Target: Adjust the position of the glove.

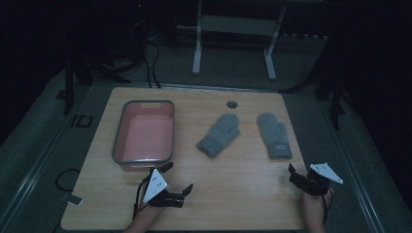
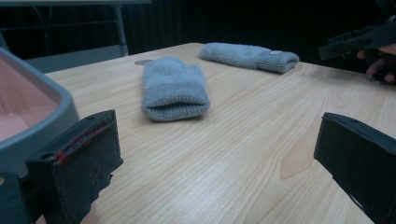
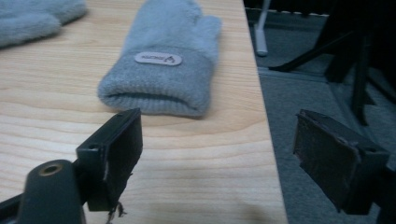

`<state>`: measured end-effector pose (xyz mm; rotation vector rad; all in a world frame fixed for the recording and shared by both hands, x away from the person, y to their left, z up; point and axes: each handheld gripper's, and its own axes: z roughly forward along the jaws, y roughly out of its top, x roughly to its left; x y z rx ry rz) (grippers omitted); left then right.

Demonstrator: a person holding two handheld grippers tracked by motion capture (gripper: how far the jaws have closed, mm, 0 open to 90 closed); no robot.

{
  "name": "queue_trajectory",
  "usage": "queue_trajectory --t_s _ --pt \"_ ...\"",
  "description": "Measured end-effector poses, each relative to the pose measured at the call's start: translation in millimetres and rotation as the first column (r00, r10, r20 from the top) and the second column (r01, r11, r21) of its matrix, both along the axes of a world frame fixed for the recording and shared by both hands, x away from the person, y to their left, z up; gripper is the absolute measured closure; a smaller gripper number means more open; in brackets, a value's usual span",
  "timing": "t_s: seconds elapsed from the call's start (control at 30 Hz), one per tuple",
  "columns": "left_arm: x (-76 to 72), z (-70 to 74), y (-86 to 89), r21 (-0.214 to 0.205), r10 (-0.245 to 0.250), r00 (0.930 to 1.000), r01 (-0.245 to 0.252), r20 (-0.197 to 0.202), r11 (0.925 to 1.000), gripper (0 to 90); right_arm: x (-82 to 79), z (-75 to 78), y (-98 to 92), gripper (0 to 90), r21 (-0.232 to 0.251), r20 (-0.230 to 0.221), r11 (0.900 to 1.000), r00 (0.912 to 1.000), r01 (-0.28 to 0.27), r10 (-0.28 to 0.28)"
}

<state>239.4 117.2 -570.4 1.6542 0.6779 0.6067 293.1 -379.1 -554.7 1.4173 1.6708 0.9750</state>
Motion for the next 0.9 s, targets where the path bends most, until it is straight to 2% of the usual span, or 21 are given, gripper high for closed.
queue_trajectory --t_s 0.1,0.17,0.3,0.37,0.53,0.63,0.77,0.9 --pt "-0.3 0.3 -2.8 0.003 -0.022 0.9997 0.022 -0.009 0.9997 0.9 2.2 2.2 -1.9 15.0 0.013 -0.018 0.9993 0.9992 -0.035 0.035" --pt "-0.4 0.4 -3.4 0.007 -0.028 0.9995 0.029 -0.011 0.9996 0.9 4.1 4.3 -2.0 15.0 0.002 -0.029 0.9991 0.9987 -0.042 0.042" --pt "0.6 0.3 -2.8 -0.004 -0.035 0.9993 0.035 -0.017 0.9994 0.9 8.6 7.0 -0.9 14.3 0.012 -0.057 0.998 0.9964 -0.062 0.063" --pt "0.8 0.3 -2.3 -0.006 -0.035 0.9992 0.035 -0.017 0.9994 0.9 12.7 12.0 1.3 13.8 0.028 -0.073 0.9956 0.9932 -0.089 0.091" --pt "0.4 0.1 -2.0 -0.009 -0.033 0.9994 0.032 -0.012 0.9994 0.9 24.9 34.0 7.5 14.7 0.037 -0.062 0.9884 0.9868 -0.147 0.149" --pt "0.0 0.1 -2.2 -0.009 -0.028 0.9996 0.027 -0.011 0.9996 0.9 33.8 47.6 12.2 14.7 0.062 -0.07 0.9818 0.9804 -0.18 0.184" --pt "-0.6 0.1 -3.2 -0.005 -0.029 0.9996 0.029 -0.007 0.9996 0.9 46.7 63.8 22.4 13.8 0.049 -0.092 0.975 0.9711 -0.217 0.221" --pt "-1.2 0.0 -3.7 -0.007 -0.027 0.9996 0.027 -0.004 0.9996 0.9 60.7 76.7 36.3 13.5 0.046 -0.088 0.9592 0.9554 -0.279 0.282"
